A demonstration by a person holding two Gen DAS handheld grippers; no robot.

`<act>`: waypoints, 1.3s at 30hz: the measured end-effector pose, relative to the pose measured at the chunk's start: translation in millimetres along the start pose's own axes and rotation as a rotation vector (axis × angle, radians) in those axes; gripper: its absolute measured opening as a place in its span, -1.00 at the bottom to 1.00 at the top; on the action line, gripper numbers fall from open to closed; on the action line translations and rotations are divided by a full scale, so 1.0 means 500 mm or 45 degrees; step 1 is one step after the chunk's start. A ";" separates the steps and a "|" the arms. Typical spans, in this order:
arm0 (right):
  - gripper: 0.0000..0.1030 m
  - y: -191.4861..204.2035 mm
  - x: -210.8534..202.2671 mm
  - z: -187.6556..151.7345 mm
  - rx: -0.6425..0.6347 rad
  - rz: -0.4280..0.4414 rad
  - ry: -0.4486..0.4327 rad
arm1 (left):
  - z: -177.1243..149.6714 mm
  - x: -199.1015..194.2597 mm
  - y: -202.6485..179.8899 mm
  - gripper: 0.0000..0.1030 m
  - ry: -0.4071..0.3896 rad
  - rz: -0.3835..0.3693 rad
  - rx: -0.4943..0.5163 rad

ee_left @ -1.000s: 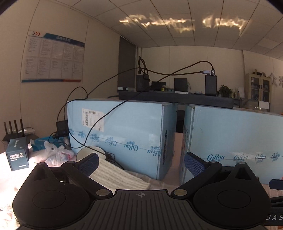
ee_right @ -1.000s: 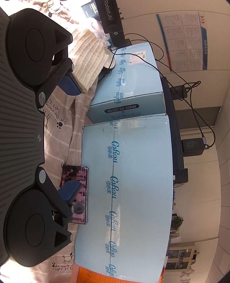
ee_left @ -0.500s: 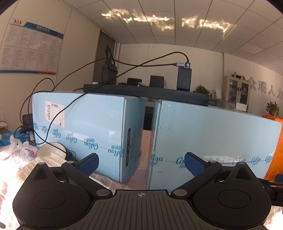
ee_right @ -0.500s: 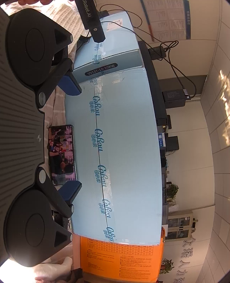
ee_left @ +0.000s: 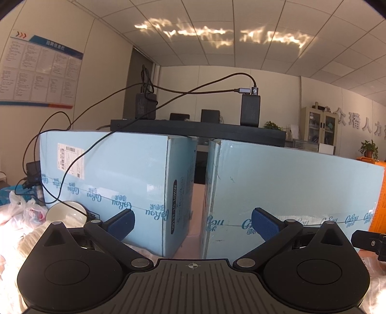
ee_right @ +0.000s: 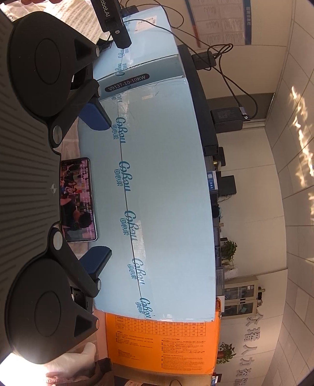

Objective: Fold clothes
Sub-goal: 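Turn both tools away from the bed toward the brown jacket pile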

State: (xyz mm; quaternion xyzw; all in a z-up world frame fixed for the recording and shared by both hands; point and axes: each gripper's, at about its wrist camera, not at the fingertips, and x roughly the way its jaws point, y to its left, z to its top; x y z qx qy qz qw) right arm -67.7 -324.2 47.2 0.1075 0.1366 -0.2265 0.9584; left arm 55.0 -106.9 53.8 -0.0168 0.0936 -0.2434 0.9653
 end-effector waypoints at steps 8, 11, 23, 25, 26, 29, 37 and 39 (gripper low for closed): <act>1.00 -0.015 0.002 0.003 0.007 -0.018 -0.002 | 0.002 0.002 -0.003 1.00 -0.045 0.022 -0.013; 1.00 -0.024 -0.002 0.006 0.020 -0.014 -0.016 | -0.001 0.006 -0.009 1.00 -0.041 0.026 0.003; 1.00 -0.062 -0.020 0.014 0.088 -0.023 -0.064 | -0.006 0.001 -0.028 1.00 -0.055 0.030 0.060; 1.00 -0.063 -0.018 0.014 0.088 -0.024 -0.061 | -0.007 0.002 -0.028 1.00 -0.056 0.033 0.069; 1.00 -0.063 -0.017 0.013 0.087 -0.025 -0.060 | -0.007 0.002 -0.028 1.00 -0.058 0.034 0.068; 1.00 -0.062 -0.015 0.013 0.083 -0.027 -0.059 | -0.006 0.004 -0.024 1.00 -0.054 0.042 0.061; 1.00 -0.060 -0.013 0.011 0.072 -0.035 -0.061 | -0.006 0.000 -0.023 1.00 -0.056 0.040 0.060; 1.00 -0.059 -0.013 0.011 0.069 -0.038 -0.062 | -0.007 0.000 -0.024 1.00 -0.053 0.039 0.067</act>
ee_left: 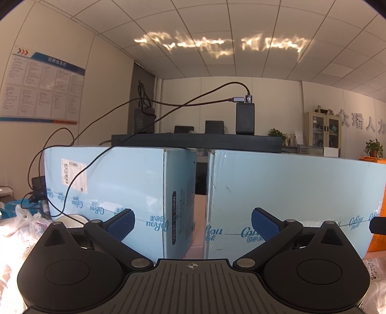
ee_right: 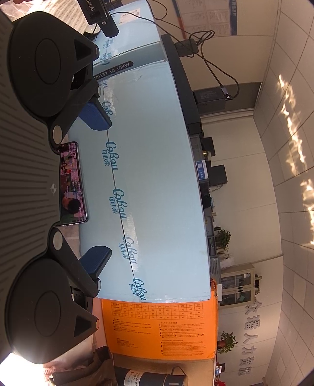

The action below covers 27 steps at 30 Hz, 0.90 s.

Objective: Fold clothes
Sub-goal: 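Turn both tools away from the bed toward the brown jacket pile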

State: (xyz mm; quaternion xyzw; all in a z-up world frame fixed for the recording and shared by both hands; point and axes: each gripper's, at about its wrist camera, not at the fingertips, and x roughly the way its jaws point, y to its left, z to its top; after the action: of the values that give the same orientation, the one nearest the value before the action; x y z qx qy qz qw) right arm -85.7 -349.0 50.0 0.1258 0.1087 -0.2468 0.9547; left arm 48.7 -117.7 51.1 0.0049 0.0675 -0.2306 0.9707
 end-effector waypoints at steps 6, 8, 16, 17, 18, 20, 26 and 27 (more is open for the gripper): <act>1.00 0.001 0.000 -0.001 0.003 -0.004 -0.014 | 0.001 -0.002 0.004 1.00 -0.006 0.000 -0.006; 1.00 0.001 -0.001 -0.002 0.002 -0.008 -0.022 | 0.002 -0.002 0.006 1.00 -0.008 0.000 -0.008; 1.00 0.003 -0.003 -0.003 -0.001 -0.025 -0.049 | 0.002 -0.003 0.005 1.00 -0.011 -0.004 -0.007; 1.00 0.002 -0.004 -0.003 0.004 -0.029 -0.058 | 0.002 -0.004 0.005 1.00 -0.012 -0.005 -0.008; 1.00 0.002 -0.005 -0.002 0.009 -0.033 -0.068 | 0.002 -0.004 0.005 1.00 -0.013 -0.006 -0.010; 1.00 -0.003 -0.008 -0.002 0.027 -0.066 -0.111 | 0.002 -0.004 0.006 1.00 -0.020 -0.010 -0.015; 1.00 -0.019 -0.022 0.002 0.076 -0.152 -0.207 | 0.004 0.000 0.015 1.00 -0.033 -0.044 -0.060; 1.00 -0.021 -0.028 0.003 0.084 -0.155 -0.219 | 0.004 0.001 0.016 1.00 -0.034 -0.052 -0.067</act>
State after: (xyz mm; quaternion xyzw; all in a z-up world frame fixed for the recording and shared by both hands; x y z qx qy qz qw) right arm -102.4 -352.0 53.4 0.1286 0.0257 -0.3175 0.9392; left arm 52.8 -110.7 52.9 -0.0250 0.0608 -0.2485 0.9664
